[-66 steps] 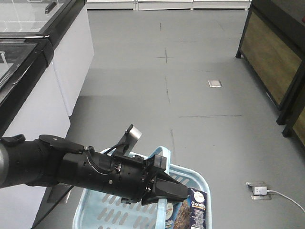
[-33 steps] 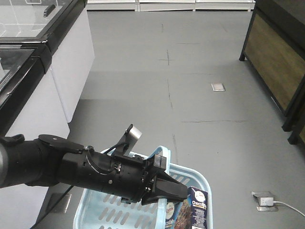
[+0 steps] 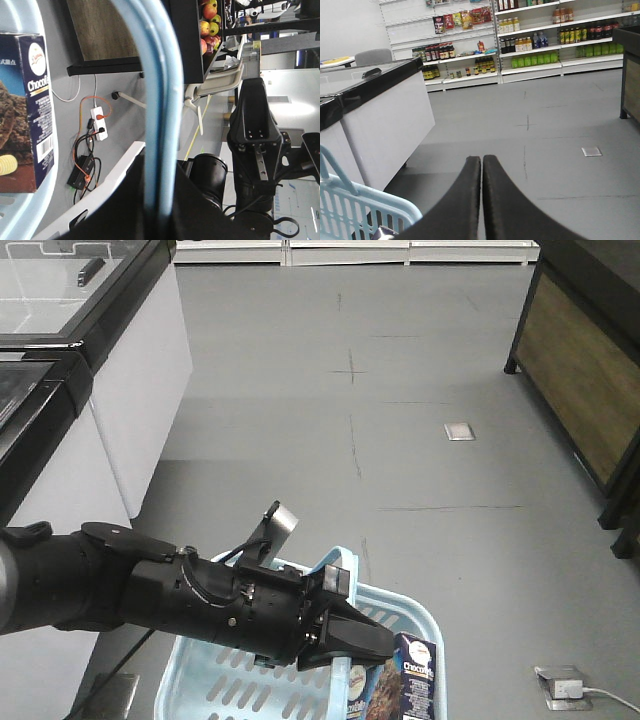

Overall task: Left arm holds basket, right arm returns cookies
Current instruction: 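Hold the basket with the left gripper while driving down the aisle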

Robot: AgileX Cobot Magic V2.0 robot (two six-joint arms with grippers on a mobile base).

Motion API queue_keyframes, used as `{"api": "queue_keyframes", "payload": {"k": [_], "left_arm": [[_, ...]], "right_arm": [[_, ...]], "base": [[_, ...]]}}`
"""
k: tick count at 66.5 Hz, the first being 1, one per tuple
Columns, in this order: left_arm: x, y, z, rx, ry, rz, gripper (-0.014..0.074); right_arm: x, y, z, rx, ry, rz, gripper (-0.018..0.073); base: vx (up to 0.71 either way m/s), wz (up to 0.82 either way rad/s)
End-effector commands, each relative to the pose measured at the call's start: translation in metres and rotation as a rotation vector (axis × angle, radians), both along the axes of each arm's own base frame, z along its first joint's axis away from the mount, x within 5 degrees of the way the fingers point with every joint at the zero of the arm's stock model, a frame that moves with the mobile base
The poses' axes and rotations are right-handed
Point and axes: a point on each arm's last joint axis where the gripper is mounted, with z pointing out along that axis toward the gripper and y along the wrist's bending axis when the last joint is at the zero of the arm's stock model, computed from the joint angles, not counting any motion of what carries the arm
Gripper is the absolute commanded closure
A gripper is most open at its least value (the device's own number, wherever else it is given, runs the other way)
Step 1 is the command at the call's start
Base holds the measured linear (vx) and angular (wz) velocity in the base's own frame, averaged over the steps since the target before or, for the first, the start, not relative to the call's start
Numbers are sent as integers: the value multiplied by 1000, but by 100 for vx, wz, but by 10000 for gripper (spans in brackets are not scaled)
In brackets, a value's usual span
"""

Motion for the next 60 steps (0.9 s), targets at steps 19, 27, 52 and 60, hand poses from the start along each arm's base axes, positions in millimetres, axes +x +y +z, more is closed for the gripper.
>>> {"api": "queue_keyframes", "payload": {"k": [19,27,52,60], "left_arm": [[-3,-3,31,-131,-20,-11,603],[-3,-3,31,-132,-20,-11,603],[-3,-3,31,-131,-20,-11,603],[-3,-3,31,-131,-20,-11,603]], "right_arm": [[-1,0,8,6,-86,-1,568],[-1,0,8,6,-86,-1,568],[-1,0,8,6,-86,-1,568],[-1,0,8,6,-86,-1,568]], "base": [[19,-7],[22,-10],[24,-8],[26,1]]}}
